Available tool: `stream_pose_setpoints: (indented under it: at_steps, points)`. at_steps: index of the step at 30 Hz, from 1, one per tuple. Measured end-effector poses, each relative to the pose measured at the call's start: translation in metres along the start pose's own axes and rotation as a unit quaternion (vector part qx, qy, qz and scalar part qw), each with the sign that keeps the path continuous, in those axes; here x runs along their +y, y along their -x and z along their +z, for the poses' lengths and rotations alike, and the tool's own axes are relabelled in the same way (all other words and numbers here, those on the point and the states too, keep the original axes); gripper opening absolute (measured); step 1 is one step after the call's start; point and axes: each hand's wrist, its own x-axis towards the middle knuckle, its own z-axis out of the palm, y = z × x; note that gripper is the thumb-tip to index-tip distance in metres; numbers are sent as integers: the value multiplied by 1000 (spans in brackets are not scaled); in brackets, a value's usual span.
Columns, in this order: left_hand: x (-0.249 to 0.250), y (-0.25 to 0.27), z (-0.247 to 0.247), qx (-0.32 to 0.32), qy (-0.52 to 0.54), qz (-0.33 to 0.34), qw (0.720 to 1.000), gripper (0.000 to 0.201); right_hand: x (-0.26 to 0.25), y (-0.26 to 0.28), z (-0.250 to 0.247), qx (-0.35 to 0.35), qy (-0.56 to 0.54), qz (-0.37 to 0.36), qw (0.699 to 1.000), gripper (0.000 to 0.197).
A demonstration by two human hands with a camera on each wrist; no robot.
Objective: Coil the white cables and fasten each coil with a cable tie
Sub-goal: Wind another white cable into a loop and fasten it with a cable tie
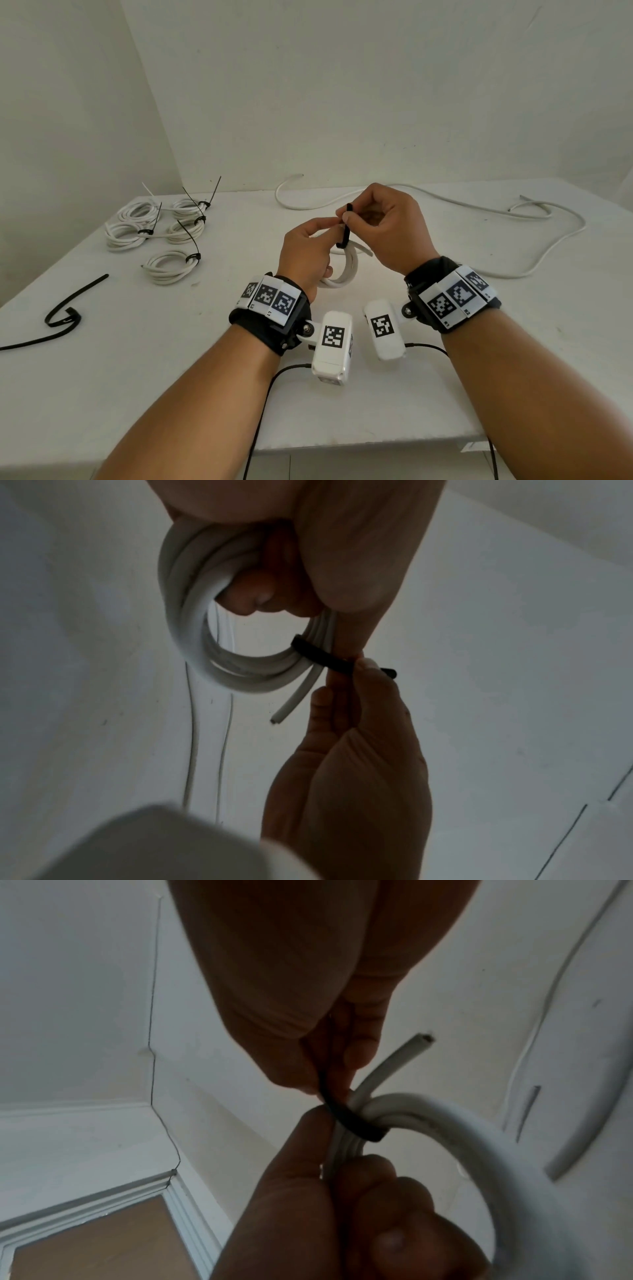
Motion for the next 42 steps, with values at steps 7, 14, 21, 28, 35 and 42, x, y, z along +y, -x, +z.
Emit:
stream_pose_setpoints:
  at_steps: [7, 14, 21, 28, 35, 42]
  points:
    - [1, 3, -1, -14, -14, 38, 999, 10, -3, 1, 0, -9, -75, 66, 995, 10]
    - [4, 3, -3, 15, -26, 53, 998, 9, -6, 2, 0, -24, -43, 43, 998, 7]
    - [5, -4, -11, 76, -15, 44, 996, 10, -15, 6, 2, -13, -132, 99, 986, 24]
    - [4, -4, -11, 78, -27, 50, 995, 12, -11, 8, 10, -41, -81, 128, 988, 14]
    - [2, -2, -8, 65, -60, 86, 992, 10, -8, 6, 6, -18, -80, 162, 983, 13]
    - [0, -5, -12, 29, -153, 202, 967, 8, -9, 5, 4, -22, -157, 198, 967, 14]
